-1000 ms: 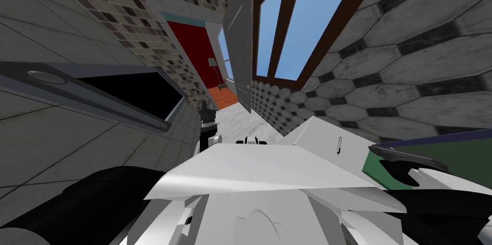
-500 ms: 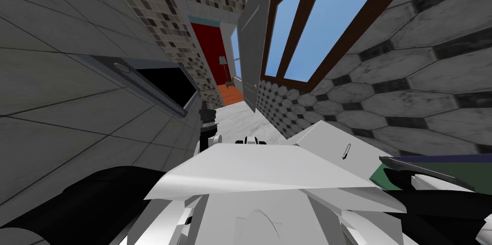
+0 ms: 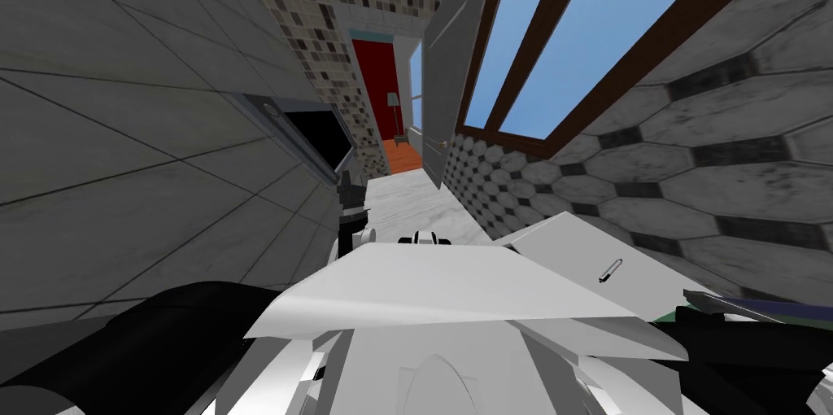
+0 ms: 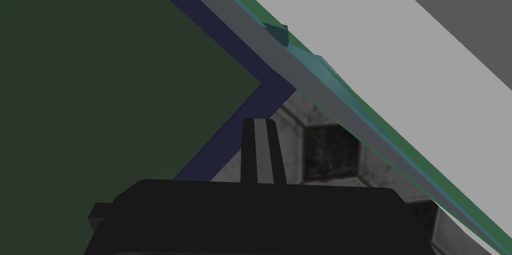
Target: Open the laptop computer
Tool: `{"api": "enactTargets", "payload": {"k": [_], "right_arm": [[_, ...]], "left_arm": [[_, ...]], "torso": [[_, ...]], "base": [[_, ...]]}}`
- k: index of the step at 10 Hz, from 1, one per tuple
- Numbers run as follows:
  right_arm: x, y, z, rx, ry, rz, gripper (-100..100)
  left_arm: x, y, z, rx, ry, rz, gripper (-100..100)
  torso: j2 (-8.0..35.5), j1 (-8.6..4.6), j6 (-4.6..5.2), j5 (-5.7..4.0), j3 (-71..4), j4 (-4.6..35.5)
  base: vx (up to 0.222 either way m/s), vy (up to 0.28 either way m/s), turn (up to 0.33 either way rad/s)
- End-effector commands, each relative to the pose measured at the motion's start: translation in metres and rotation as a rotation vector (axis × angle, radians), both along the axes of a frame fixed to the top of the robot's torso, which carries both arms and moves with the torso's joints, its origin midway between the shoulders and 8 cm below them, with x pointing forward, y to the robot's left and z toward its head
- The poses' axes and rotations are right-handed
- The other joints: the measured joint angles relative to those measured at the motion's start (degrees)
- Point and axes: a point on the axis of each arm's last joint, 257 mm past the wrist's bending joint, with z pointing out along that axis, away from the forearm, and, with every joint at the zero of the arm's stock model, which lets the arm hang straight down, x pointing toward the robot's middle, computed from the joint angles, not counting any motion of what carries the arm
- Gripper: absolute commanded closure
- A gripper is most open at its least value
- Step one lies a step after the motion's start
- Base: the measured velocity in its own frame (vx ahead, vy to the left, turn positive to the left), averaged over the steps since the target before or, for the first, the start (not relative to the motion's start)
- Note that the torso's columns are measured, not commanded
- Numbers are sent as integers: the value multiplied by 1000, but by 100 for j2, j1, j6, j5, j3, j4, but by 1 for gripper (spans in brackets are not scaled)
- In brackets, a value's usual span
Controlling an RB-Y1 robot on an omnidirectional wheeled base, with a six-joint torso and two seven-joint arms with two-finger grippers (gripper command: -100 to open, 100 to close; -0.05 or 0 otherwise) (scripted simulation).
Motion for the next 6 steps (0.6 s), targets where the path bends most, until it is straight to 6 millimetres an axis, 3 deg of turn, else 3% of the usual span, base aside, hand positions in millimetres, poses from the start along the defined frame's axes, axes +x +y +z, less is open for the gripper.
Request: {"api": "enactTargets", "payload": {"k": [1,5,6], "right_arm": [[-17,15,-28,28,59,-5,100],[-17,17,-31,32,68,0,100],[6,3,5,-59,71,22,100]], "left_arm": [[0,0,0,0,0,0,0],[0,0,0,0,0,0,0],[0,0,0,0,0,0,0]], "torso": [[-8,-7,10,-11,-5,-5],[42,1,-6,-47,38,11],[38,-10,-5,-50,37,9]], "base": [[21,-14,-25],[10,-7,-3],[-44,32,27]]}}
